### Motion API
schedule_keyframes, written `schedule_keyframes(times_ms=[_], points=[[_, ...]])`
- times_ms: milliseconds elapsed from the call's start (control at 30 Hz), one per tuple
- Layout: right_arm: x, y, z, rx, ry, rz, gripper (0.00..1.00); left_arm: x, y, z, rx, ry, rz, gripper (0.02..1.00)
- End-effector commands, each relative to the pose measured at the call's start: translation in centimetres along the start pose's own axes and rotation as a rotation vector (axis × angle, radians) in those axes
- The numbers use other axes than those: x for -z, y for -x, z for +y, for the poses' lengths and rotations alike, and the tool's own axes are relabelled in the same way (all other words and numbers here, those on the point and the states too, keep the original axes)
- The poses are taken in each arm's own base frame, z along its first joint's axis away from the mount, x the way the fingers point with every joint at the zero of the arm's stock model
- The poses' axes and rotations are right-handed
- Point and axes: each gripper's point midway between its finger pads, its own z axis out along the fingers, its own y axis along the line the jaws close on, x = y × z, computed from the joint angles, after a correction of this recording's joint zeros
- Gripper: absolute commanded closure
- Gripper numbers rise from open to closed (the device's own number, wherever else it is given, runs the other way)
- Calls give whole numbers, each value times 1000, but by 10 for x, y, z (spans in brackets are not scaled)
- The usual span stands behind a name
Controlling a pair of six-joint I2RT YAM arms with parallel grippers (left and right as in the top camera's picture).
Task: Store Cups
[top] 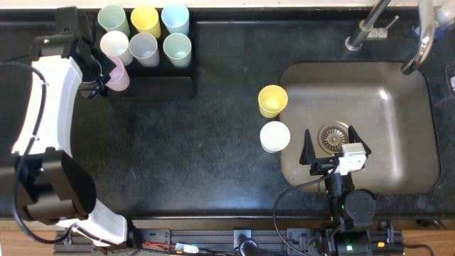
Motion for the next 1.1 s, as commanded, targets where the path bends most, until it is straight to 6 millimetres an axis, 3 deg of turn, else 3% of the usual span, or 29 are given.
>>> schedule_keyframes(times_ms=[33, 367, 733, 967, 1000, 1067, 1100], points=[[0, -3, 1, -8, 5, -1, 5, -8, 7, 1, 26, 13, 0, 982], [0, -3, 1, -8, 5, -1, 3, -14, 13, -2, 38, 2, -13, 982], [0, -3, 1, -8, 5, -1, 5, -36, 7, -5, 32, 19, 31, 982], [0, -3, 1, -8, 5, -1, 5, -37, 7, -6, 32, 14, 35, 974], [0, -3, 1, -8, 5, -1, 5, -37, 7, -6, 32, 15, 35, 752], [0, -3, 1, -8, 5, -1, 3, -37, 6, -6, 32, 14, 35, 18], [0, -3, 1, -8, 5, -1, 3, -36, 6, -6, 32, 12, 35, 18]])
